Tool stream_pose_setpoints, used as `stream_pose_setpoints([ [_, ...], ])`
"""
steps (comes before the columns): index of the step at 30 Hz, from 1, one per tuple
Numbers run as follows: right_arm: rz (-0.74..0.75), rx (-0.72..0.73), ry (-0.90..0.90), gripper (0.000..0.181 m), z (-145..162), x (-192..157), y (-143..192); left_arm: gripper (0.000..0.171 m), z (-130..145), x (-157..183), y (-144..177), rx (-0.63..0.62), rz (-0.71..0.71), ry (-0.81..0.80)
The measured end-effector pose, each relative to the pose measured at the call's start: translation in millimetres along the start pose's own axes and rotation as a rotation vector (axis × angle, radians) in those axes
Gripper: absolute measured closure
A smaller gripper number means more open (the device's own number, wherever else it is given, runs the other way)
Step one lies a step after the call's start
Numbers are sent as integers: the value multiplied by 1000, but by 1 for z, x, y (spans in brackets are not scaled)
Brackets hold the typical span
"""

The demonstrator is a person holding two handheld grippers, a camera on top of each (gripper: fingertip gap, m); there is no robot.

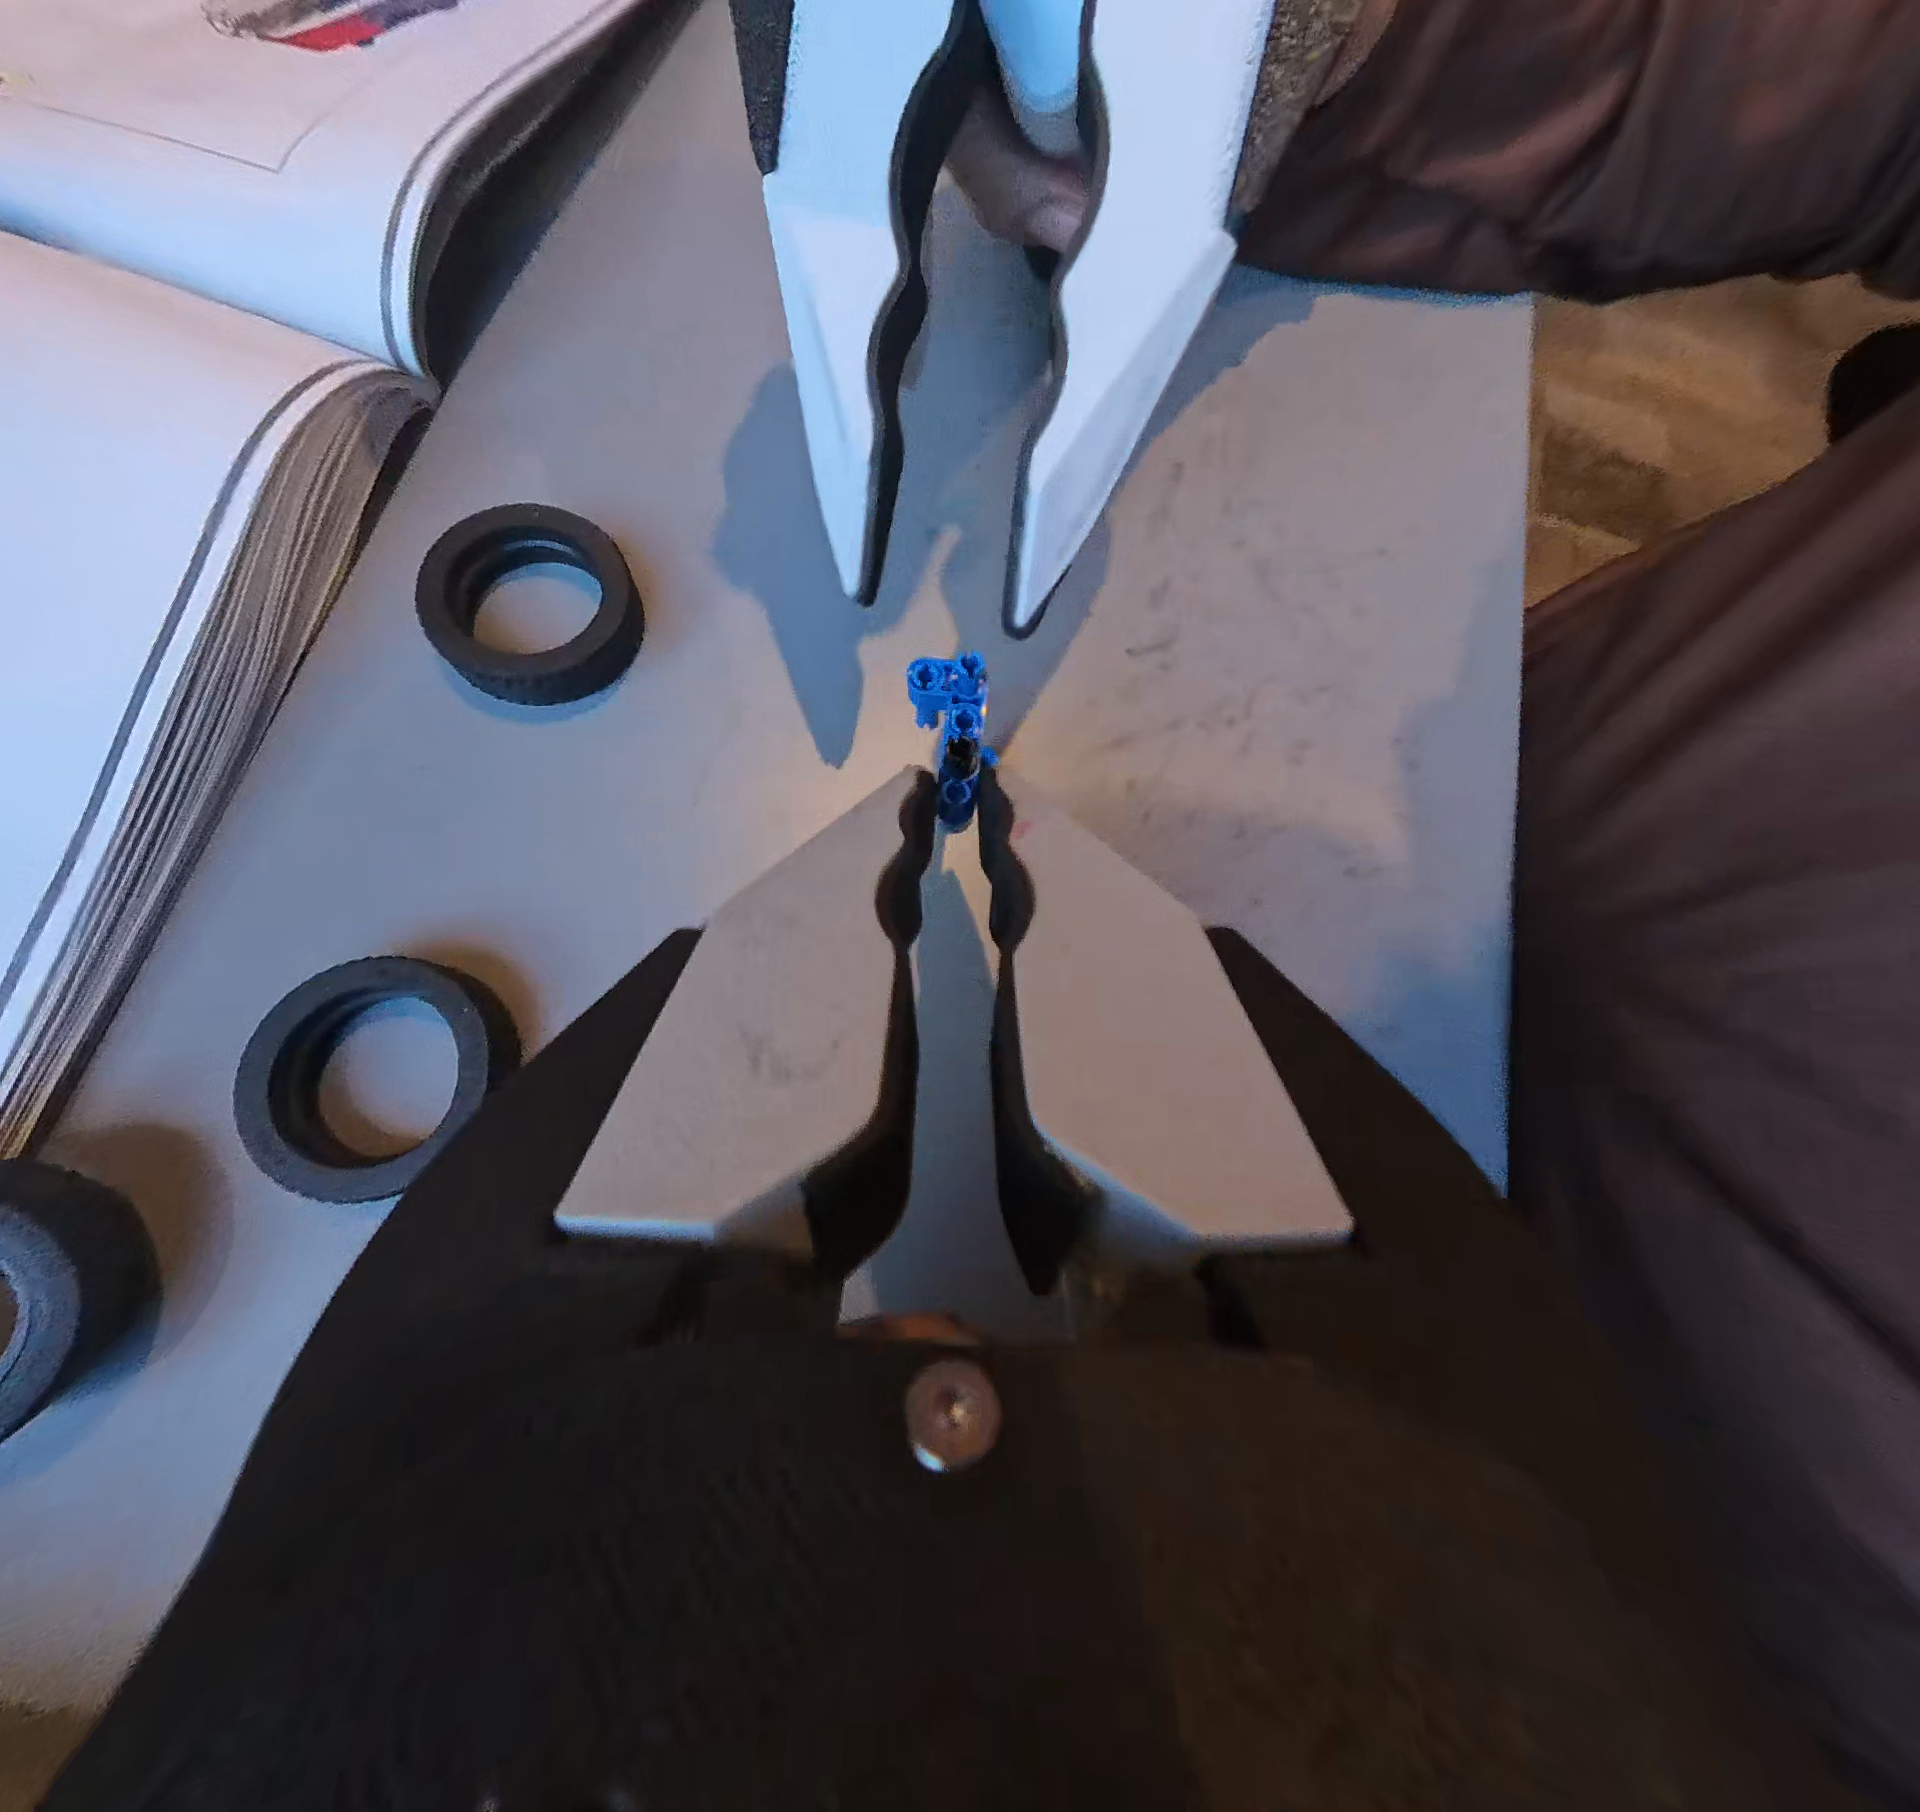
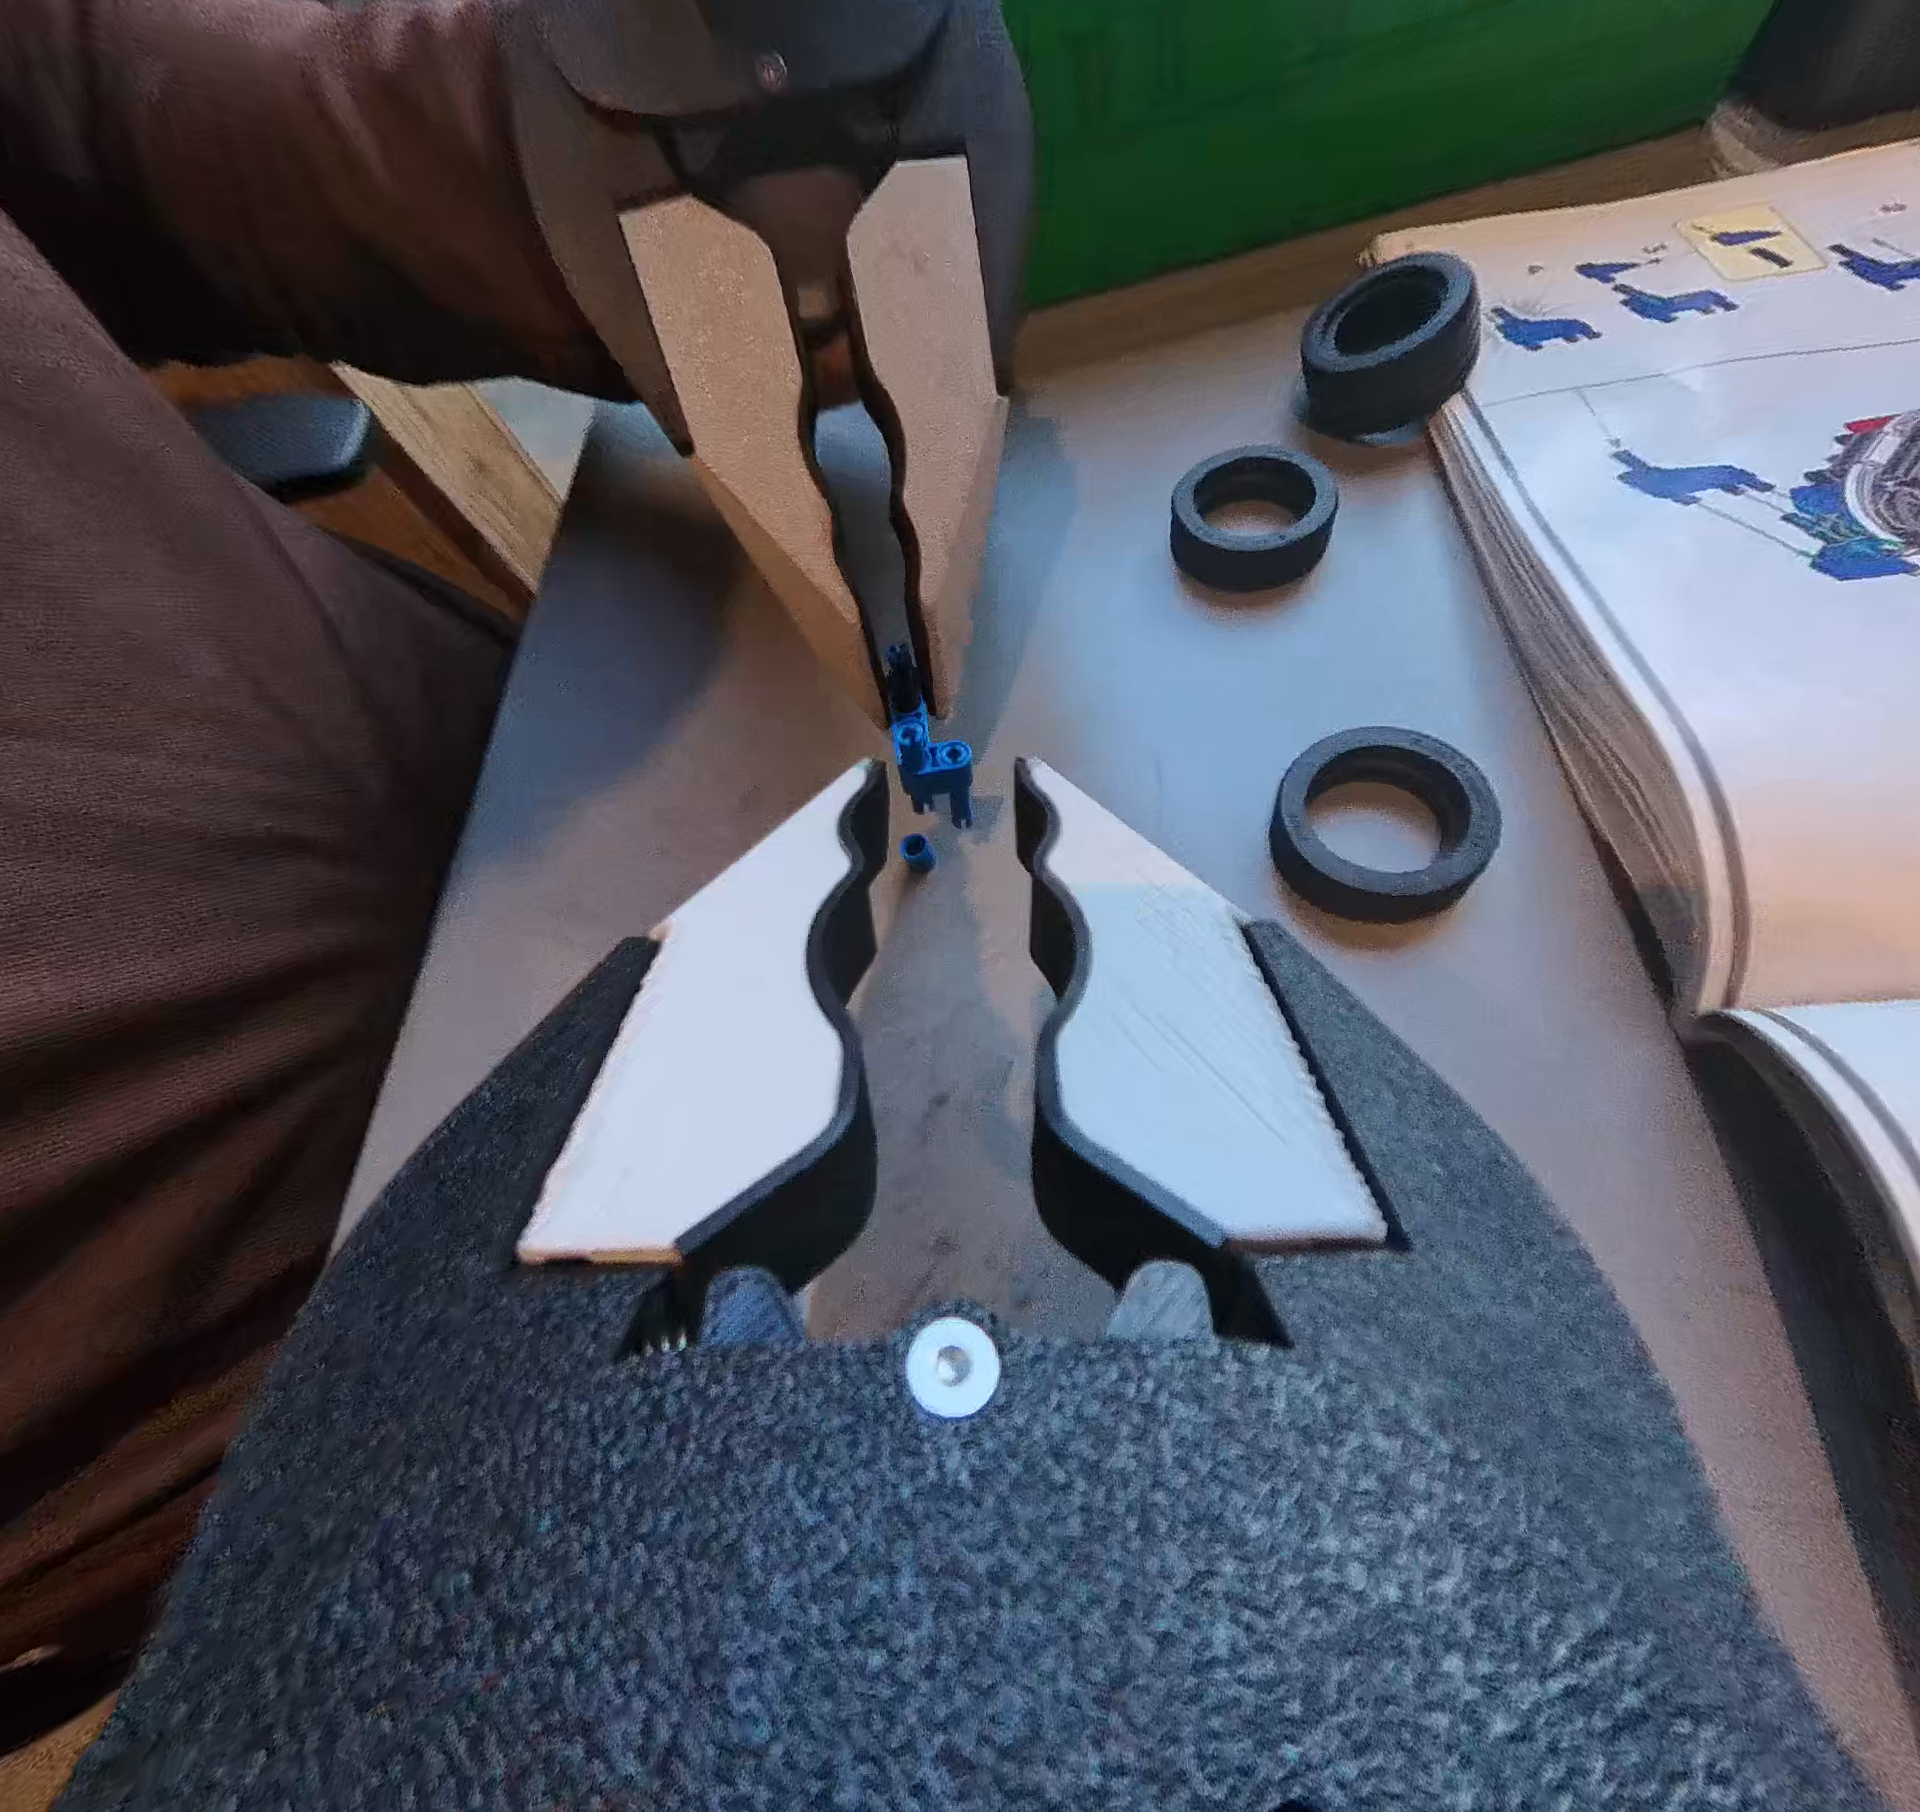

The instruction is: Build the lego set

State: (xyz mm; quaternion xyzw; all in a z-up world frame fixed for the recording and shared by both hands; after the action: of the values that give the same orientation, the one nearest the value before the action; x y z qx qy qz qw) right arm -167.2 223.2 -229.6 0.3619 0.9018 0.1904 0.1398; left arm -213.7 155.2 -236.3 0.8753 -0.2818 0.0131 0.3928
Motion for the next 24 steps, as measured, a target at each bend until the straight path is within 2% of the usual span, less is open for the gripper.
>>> stream_pose_setpoints([
  [7,7,-115,79,166,11,-7,-17,167,4,2,-8,-16,5,1],
  [10,-3,-117,72,166,12,-7,-17,167,6,1,-8,-21,4,4],
  [13,-22,-72,22,159,8,-6,-13,167,9,-2,-5,-31,-8,3],
  [17,-24,-56,15,163,6,-4,-13,167,9,-1,-4,-36,4,-14],
  [21,-21,-88,52,180,8,-6,-19,167,11,-3,-4,-58,-22,-50],
  [24,-11,-100,58,178,8,-5,-21,167,11,-4,-3,-53,-9,-50],
])
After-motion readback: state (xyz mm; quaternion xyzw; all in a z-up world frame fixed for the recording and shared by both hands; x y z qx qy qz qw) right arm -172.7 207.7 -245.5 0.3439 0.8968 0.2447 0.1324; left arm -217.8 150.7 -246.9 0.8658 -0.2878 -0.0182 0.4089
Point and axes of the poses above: each gripper's, where its closed fingertips meet, y back along the fingers, z out of its underside, x = y × z across the jaws, the point moved 4 cm from there along y, back along the fingers, and after that the axes turned 7 degrees about y, right-handed, at the moved point
